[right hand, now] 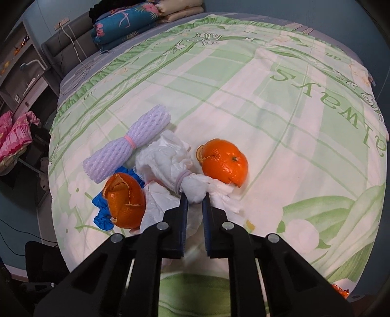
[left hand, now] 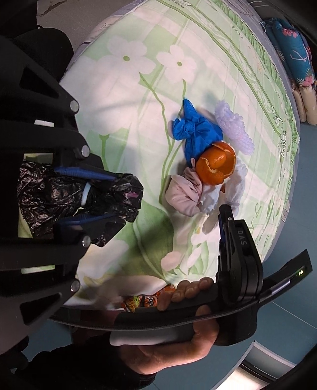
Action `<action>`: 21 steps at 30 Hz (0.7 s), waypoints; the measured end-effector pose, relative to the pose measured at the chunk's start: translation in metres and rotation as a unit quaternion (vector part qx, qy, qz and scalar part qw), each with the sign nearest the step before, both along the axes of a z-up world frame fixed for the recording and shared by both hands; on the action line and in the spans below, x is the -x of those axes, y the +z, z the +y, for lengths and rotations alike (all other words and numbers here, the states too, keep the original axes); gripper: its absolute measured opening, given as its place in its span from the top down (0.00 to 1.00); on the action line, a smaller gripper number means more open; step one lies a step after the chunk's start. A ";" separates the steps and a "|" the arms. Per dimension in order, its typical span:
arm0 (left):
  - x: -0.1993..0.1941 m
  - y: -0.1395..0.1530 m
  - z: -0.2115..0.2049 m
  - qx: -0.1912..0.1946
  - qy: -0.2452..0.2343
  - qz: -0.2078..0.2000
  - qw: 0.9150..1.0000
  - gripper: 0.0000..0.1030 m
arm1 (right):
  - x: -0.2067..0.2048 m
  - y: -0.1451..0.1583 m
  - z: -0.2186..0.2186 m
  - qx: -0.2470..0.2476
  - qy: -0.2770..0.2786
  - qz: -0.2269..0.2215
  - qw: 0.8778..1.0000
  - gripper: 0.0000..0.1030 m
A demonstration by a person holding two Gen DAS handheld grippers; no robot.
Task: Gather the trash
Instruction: 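Grasp the white cloth bundle with the right gripper and lift it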
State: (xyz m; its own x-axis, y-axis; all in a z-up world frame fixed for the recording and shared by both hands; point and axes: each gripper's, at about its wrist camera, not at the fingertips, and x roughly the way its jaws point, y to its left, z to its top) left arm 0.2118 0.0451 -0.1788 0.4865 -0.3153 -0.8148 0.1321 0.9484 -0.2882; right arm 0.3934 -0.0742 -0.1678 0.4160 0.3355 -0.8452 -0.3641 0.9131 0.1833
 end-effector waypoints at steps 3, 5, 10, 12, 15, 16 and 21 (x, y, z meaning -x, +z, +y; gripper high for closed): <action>0.002 0.004 0.000 0.000 -0.002 -0.007 1.000 0.77 | 0.004 0.009 -0.005 -0.001 0.000 -0.011 1.000 0.90; 0.002 0.005 0.000 0.000 -0.002 -0.008 1.000 0.78 | 0.005 0.011 -0.007 -0.004 -0.002 -0.010 1.000 0.90; 0.007 0.016 0.004 0.009 0.000 -0.019 1.000 0.78 | 0.014 0.026 -0.018 -0.025 -0.009 -0.014 1.000 0.90; 0.009 0.022 0.004 0.010 0.001 -0.026 1.000 0.78 | 0.019 0.034 -0.022 -0.030 -0.012 -0.020 0.999 0.90; 0.011 0.029 0.003 0.006 -0.001 -0.036 0.999 0.78 | 0.027 0.047 -0.034 -0.045 -0.017 -0.026 0.999 0.90; 0.013 0.032 0.002 0.005 -0.001 -0.040 0.999 0.79 | 0.030 0.051 -0.038 -0.047 -0.020 -0.030 0.998 0.90; 0.014 0.043 0.002 -0.001 0.006 -0.056 0.998 0.78 | 0.050 0.071 -0.059 -0.059 -0.031 -0.051 0.996 0.90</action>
State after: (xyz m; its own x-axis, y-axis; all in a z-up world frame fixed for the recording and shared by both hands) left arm 0.1976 0.0474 -0.1361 0.5777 -0.3074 -0.7562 0.1524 0.9507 -0.2700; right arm 0.3432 -0.1334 -0.0965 0.5204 0.4016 -0.7536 -0.3305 0.9085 0.2559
